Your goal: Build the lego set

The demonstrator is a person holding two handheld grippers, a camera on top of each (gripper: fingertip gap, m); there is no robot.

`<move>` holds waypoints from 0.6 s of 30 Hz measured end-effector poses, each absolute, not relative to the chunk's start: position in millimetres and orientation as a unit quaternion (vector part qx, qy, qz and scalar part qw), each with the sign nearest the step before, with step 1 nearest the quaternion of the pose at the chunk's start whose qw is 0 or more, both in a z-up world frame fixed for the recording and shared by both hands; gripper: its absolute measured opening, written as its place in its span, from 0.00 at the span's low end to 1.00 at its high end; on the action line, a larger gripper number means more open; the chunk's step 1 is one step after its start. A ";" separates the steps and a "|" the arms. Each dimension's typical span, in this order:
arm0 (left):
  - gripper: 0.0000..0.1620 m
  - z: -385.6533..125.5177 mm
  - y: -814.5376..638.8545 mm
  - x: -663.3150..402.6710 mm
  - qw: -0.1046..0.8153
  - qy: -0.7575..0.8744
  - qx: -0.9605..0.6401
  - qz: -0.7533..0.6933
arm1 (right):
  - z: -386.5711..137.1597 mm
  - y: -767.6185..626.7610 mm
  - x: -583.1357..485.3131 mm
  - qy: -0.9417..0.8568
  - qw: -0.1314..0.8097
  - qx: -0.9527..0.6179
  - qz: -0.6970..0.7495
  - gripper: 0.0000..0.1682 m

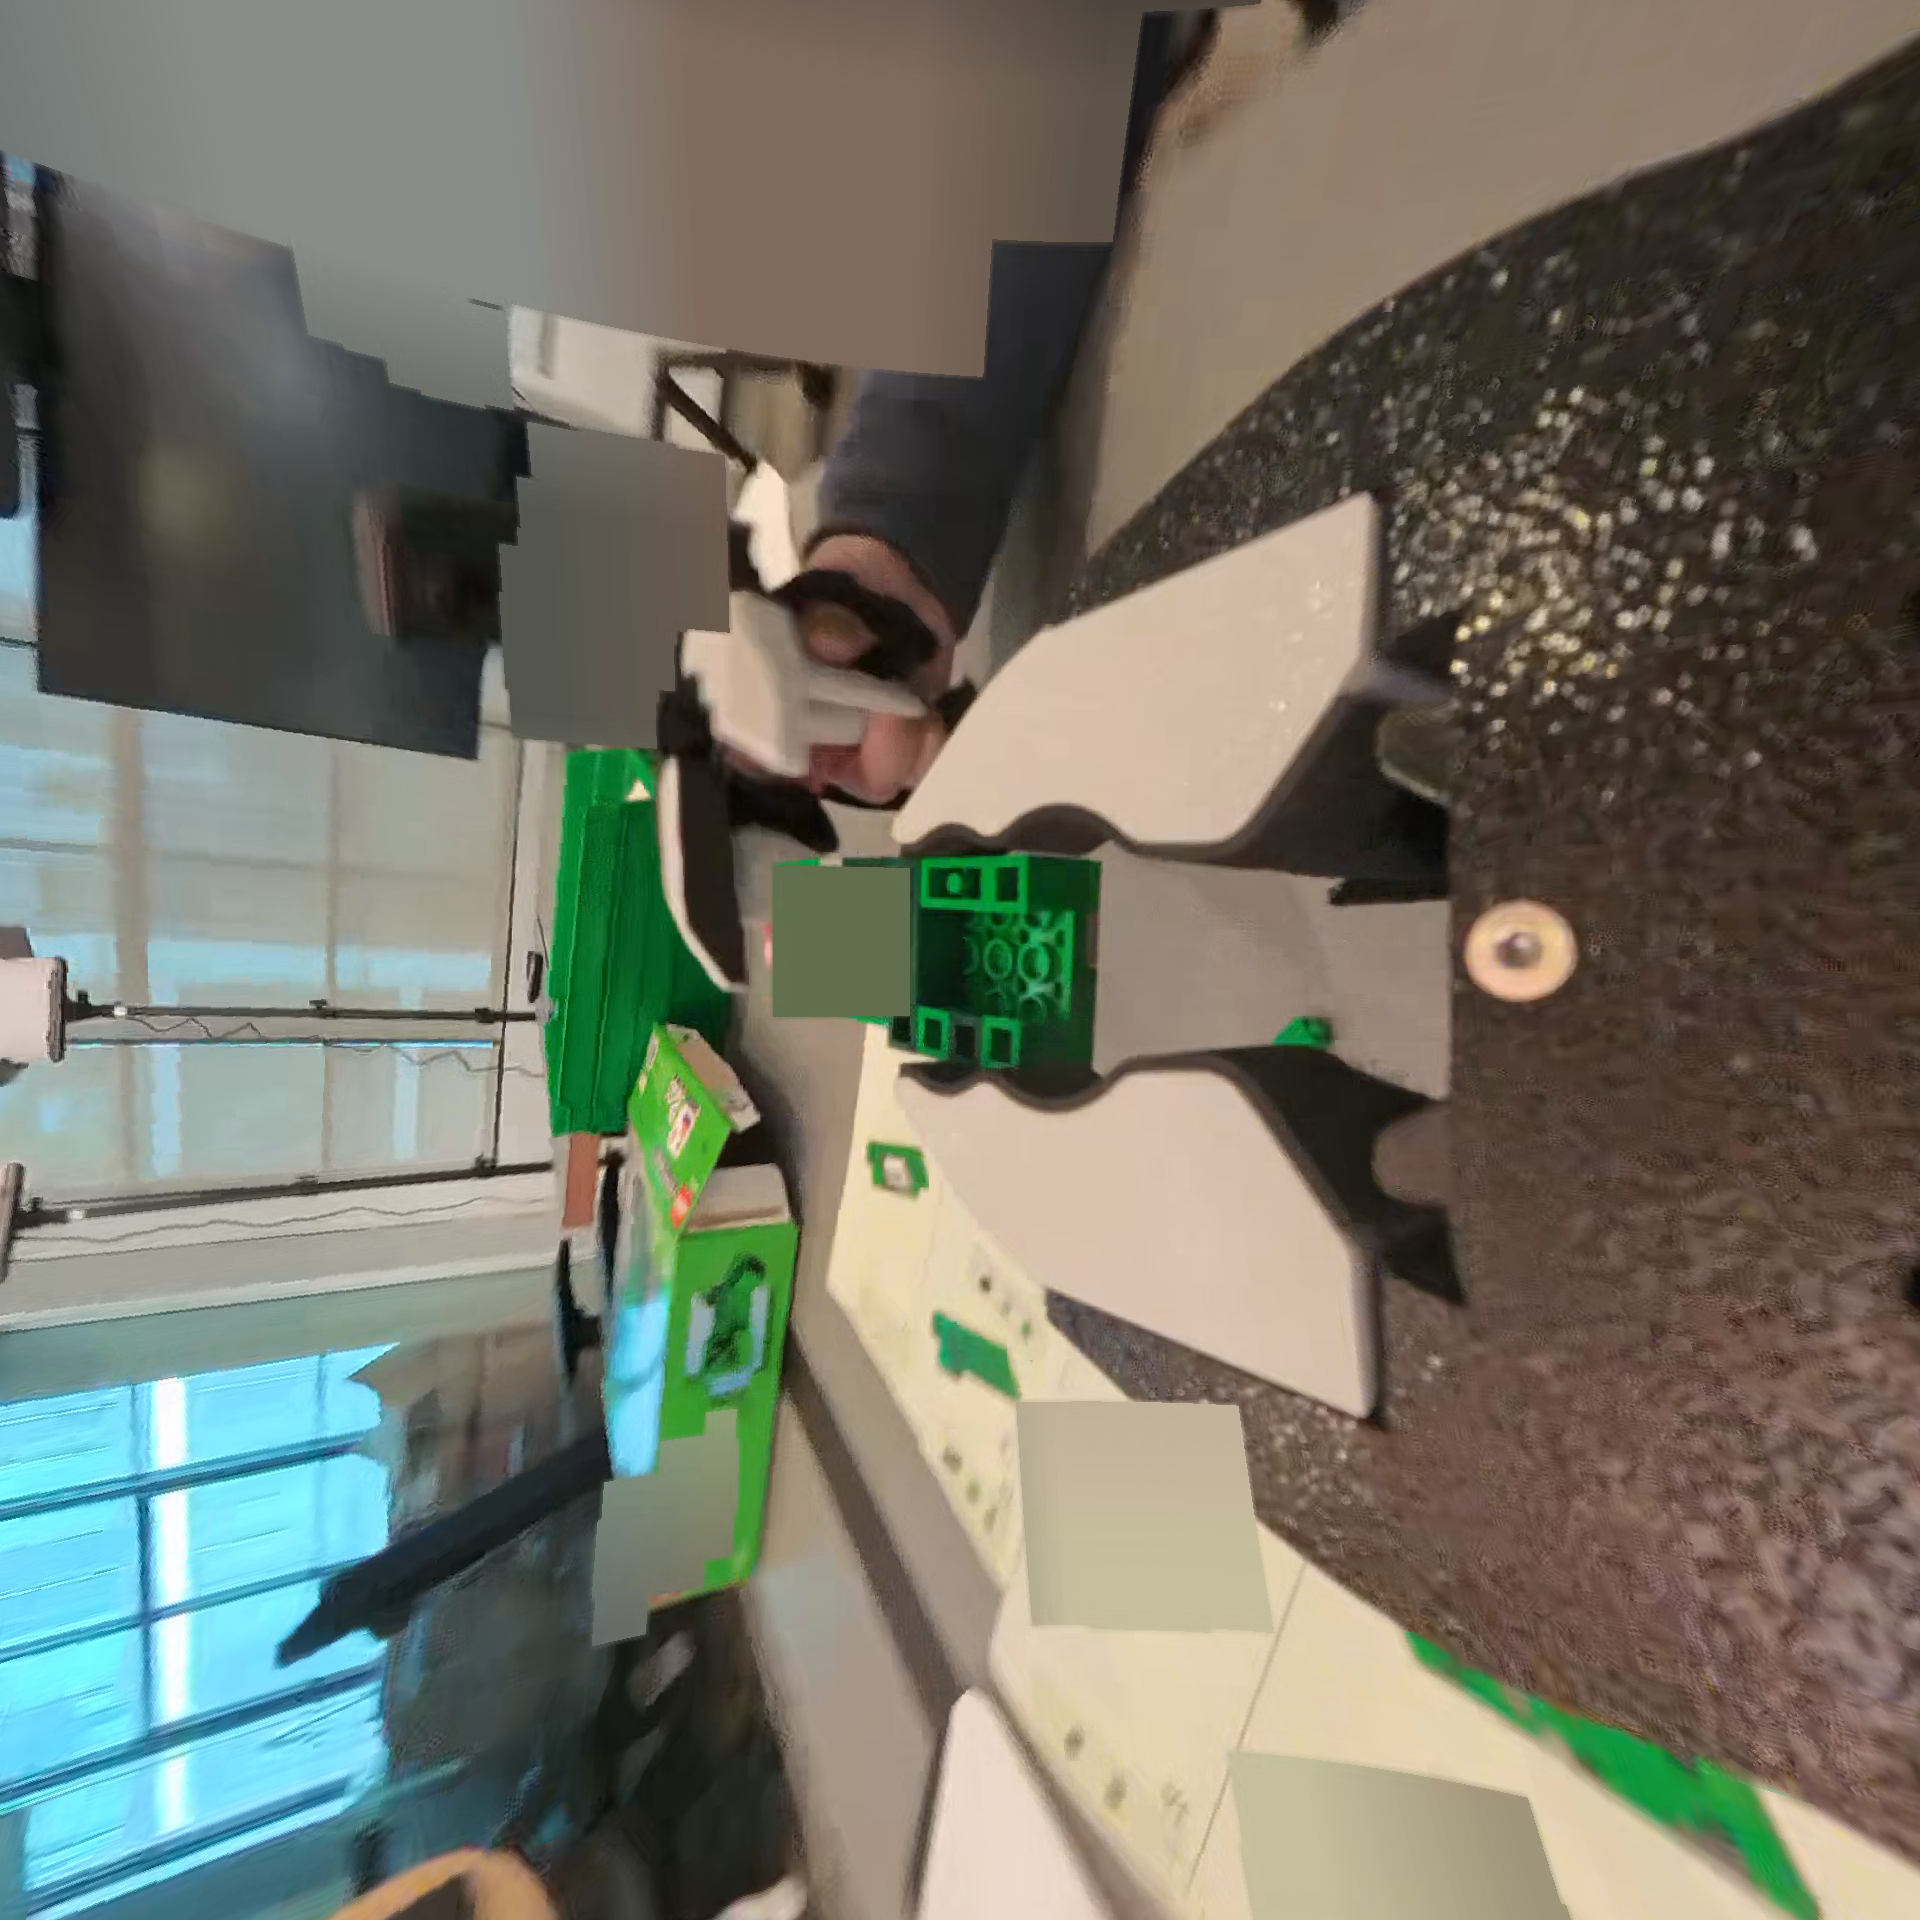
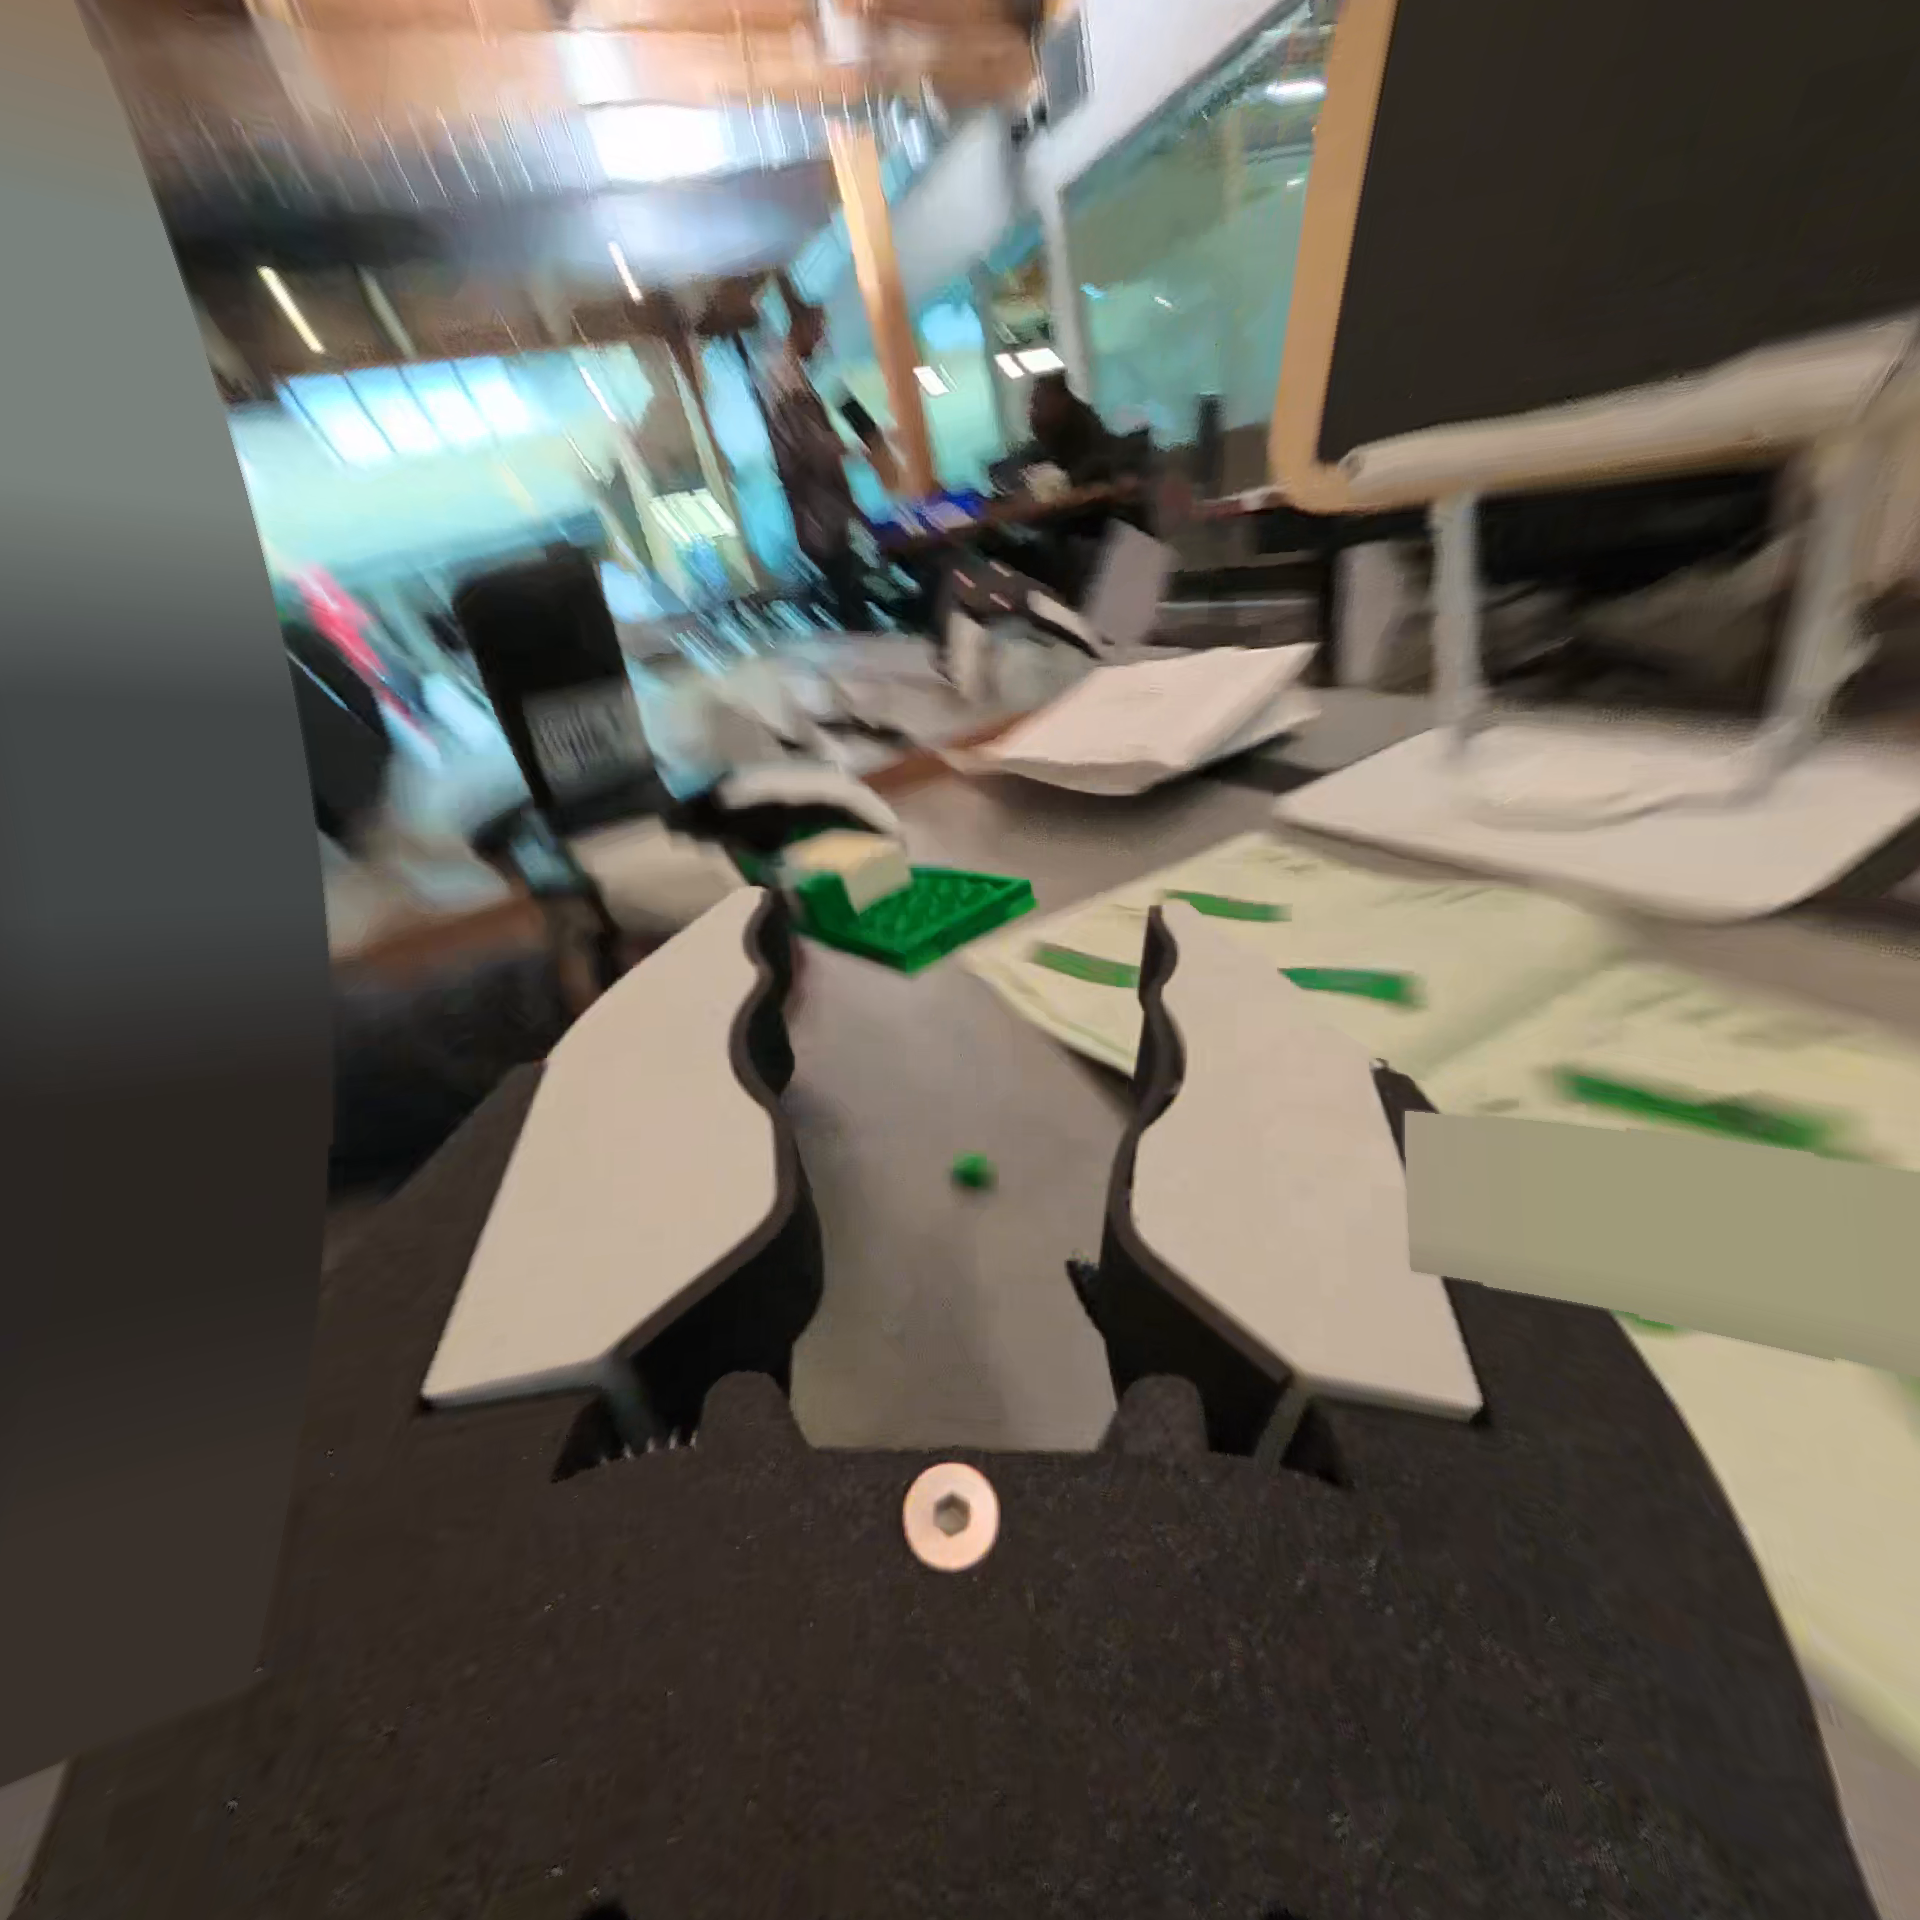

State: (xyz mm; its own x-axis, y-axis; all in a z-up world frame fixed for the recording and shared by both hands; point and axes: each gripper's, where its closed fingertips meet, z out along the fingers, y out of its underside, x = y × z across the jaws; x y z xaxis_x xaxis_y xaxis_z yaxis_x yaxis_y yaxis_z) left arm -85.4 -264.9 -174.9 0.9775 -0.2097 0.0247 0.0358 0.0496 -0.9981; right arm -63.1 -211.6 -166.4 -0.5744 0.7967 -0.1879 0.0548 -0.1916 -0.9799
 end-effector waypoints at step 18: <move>0.34 -200.4 -267.5 -71.4 0.674 0.173 -0.717 -0.034 | -220.9 -228.1 -63.7 -0.784 0.539 -0.162 0.262 0.04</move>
State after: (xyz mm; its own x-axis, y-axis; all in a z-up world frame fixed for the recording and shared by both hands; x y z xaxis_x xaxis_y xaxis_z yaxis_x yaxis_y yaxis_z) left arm -71.4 -267.5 -200.4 0.9377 -0.2941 -0.1851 -0.2028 -0.0308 -0.9787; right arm -63.7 -228.1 -220.9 -0.3667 0.5358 0.7606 -0.0285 0.8107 -0.5848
